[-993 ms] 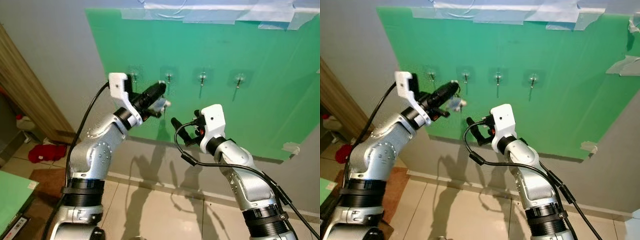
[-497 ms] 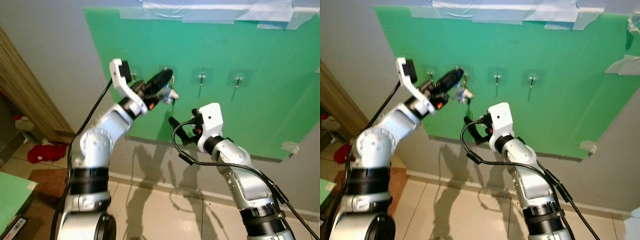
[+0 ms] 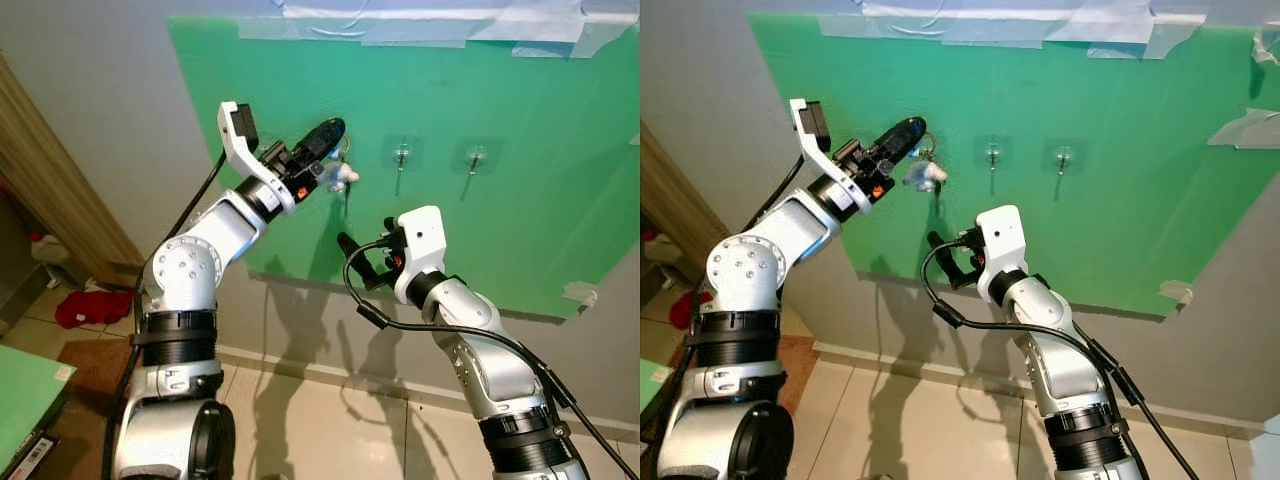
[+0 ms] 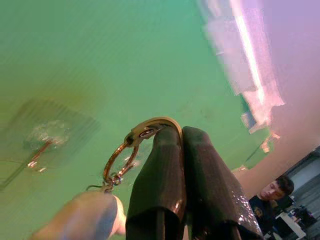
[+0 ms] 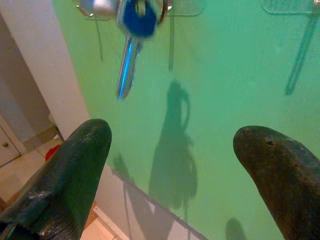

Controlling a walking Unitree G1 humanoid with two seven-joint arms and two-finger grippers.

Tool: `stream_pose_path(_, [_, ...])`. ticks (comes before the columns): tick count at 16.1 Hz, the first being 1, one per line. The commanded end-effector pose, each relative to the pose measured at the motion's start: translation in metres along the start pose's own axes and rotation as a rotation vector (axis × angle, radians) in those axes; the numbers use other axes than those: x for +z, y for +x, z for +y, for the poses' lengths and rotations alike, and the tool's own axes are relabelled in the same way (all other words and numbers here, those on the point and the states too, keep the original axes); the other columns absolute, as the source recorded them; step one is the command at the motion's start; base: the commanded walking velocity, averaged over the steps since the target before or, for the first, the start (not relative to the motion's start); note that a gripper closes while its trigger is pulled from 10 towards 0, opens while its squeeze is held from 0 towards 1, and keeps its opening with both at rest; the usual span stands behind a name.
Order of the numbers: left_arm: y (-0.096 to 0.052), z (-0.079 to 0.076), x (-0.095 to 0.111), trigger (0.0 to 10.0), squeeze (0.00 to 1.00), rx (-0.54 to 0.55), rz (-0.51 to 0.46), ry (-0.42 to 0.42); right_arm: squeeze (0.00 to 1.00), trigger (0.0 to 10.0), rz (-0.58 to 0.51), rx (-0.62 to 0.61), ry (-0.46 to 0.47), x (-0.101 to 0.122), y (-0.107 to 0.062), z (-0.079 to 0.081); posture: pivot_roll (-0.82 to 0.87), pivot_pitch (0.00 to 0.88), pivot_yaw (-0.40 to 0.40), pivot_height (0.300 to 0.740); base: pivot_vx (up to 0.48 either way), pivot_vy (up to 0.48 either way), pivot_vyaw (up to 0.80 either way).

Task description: Hang keys on a hook

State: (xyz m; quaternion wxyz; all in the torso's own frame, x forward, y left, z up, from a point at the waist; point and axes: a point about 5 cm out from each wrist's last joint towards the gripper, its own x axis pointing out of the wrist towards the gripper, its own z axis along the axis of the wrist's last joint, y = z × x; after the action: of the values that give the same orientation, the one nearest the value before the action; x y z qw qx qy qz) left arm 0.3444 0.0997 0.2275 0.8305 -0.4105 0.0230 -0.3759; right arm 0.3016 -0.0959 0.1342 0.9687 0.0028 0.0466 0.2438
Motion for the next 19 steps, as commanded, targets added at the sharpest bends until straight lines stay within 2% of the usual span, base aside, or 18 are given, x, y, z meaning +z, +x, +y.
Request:
stream_pose_path(1, [0.001, 0.005, 0.004, 0.0, 0.00, 0.011, 0.007, 0.015, 0.00, 10.0, -0.020, -0.001, 0.001, 0.005, 0.001, 0.001, -0.06, 0.000, 0.143, 0.740, 0.000, 0.000, 0.00])
stream_pose_path(9, [0.006, 0.024, -0.016, 0.0, 0.00, 0.046, 0.092, -0.011, 0.00, 10.0, -0.021, -0.010, 0.004, 0.005, 0.000, 0.003, -0.08, 0.000, 0.162, 0.740, 0.000, 0.000, 0.00])
stream_pose_path(12, [0.008, 0.030, -0.017, 0.0, 0.00, 0.064, 0.101, 0.011, 0.00, 10.0, -0.023, -0.015, 0.006, 0.005, -0.001, 0.003, -0.08, 0.000, 0.171, 0.740, 0.000, 0.000, 0.00])
stream_pose_path(19, [0.014, 0.029, -0.007, 0.0, 0.00, 0.039, 0.070, 0.114, 0.00, 10.0, -0.020, -0.016, 0.005, 0.004, -0.001, 0.003, -0.08, 0.000, 0.163, 0.740, 0.000, 0.000, 0.00])
